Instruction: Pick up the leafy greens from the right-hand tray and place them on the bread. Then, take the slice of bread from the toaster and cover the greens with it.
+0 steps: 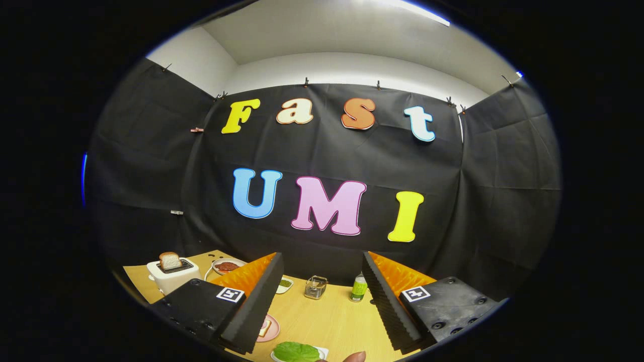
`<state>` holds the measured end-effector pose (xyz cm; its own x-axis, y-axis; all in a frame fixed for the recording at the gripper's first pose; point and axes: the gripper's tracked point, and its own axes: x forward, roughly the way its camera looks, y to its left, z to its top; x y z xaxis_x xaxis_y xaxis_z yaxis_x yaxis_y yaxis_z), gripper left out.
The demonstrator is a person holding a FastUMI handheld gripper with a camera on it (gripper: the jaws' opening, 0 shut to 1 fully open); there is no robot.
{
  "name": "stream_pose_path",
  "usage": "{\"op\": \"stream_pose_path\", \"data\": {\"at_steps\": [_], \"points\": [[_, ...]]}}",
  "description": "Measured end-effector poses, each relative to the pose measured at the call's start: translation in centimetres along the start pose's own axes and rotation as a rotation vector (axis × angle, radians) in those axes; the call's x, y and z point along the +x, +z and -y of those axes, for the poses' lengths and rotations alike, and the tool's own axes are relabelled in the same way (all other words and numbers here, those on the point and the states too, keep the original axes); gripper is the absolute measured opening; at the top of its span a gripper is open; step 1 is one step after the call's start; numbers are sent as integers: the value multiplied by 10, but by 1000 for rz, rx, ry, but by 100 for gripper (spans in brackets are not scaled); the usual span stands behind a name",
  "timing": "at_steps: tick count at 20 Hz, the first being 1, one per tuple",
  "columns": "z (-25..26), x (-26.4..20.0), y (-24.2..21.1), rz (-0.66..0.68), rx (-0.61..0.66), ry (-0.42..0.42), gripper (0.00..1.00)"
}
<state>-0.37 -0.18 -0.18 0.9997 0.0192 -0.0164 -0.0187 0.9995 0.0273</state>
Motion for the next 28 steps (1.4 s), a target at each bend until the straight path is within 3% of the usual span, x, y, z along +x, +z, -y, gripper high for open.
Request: {"op": "stream_pose_path", "data": {"at_steps": [7,11,15,19,23,28], "points": [[-6,0,-1,-8,-7,26,97],[-15,1,-40,-128,-21,89,97],[-28,-6,-112,-344,-73,199,97],[-47,-24,-215,-604,-29,316,97],[-54,-39,-311,-830,-28,356,96],[-58,-38,-390,-1018,-74,391,93]]}}
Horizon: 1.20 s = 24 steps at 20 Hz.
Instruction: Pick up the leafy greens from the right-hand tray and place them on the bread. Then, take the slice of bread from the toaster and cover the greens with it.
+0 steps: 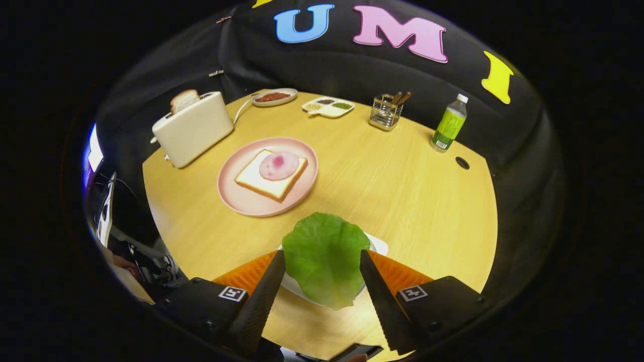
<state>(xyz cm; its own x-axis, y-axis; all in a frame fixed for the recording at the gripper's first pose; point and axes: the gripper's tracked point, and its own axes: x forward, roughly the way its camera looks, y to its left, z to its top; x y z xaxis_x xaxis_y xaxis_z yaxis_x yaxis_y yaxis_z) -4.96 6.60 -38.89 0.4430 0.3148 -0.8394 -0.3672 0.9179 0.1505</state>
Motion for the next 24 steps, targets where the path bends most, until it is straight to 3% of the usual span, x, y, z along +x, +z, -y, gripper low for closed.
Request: {"op": "stream_pose_path", "data": {"at_steps": [5,13,16,17,18,20,24], "points": [[4,43,-17,-120,11,24,91],[7,58,-32,-228,8,27,80],[6,55,-32,-230,-4,29,41],[5,56,-33,-228,-12,25,33],[5,54,-32,-230,-19,23,13],[6,48,-32,-230,-20,2,8],[1,16,-1,-166,9,4,8]]}}
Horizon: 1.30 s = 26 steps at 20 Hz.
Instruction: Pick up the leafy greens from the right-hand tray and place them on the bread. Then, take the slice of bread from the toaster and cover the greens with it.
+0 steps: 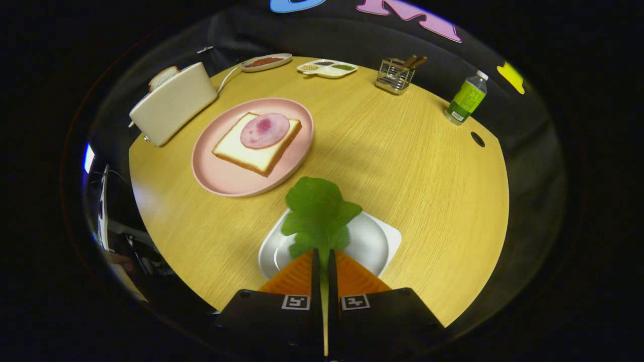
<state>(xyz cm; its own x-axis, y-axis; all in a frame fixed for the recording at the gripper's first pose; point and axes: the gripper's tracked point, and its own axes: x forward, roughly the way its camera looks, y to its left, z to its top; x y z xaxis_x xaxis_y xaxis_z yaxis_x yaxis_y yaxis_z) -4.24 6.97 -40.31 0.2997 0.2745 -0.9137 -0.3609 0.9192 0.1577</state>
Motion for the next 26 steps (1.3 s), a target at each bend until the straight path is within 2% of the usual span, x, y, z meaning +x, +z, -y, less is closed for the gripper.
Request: {"op": "stream_pose_path", "data": {"at_steps": [4,7,14,19,20,24,26], "points": [[-27,-38,54,79,-8,51,8],[-53,-43,95,108,-22,78,8],[-100,2,144,74,-52,87,8],[-102,31,159,55,-22,54,10],[-97,36,162,69,-8,28,22],[-88,35,176,135,15,-46,95],[-86,29,177,145,18,-66,98]]}}
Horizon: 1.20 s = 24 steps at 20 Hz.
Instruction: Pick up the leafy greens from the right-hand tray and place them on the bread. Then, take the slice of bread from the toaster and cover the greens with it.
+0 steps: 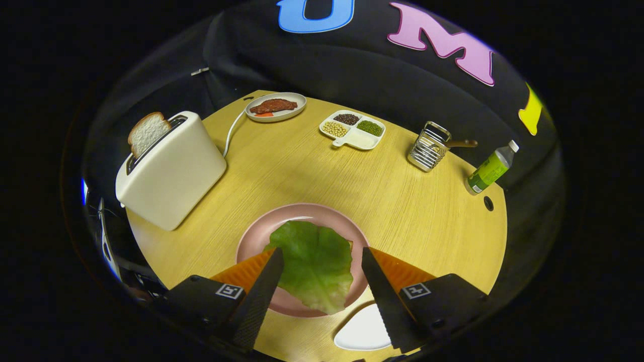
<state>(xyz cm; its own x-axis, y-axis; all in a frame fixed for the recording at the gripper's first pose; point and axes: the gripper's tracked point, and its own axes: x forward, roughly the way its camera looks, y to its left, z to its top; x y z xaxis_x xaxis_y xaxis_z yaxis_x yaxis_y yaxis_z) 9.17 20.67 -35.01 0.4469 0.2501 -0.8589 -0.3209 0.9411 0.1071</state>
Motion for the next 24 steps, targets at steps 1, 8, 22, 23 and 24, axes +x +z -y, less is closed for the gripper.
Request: {"op": "stream_pose_path", "data": {"at_steps": [1,8,22,23,24], "points": [[-1,-7,2,13,3,-4,98],[-56,-87,63,220,78,81,98],[-249,-112,198,360,178,367,98],[-249,-106,198,370,162,353,98],[-250,-101,198,378,143,347,98]]}}
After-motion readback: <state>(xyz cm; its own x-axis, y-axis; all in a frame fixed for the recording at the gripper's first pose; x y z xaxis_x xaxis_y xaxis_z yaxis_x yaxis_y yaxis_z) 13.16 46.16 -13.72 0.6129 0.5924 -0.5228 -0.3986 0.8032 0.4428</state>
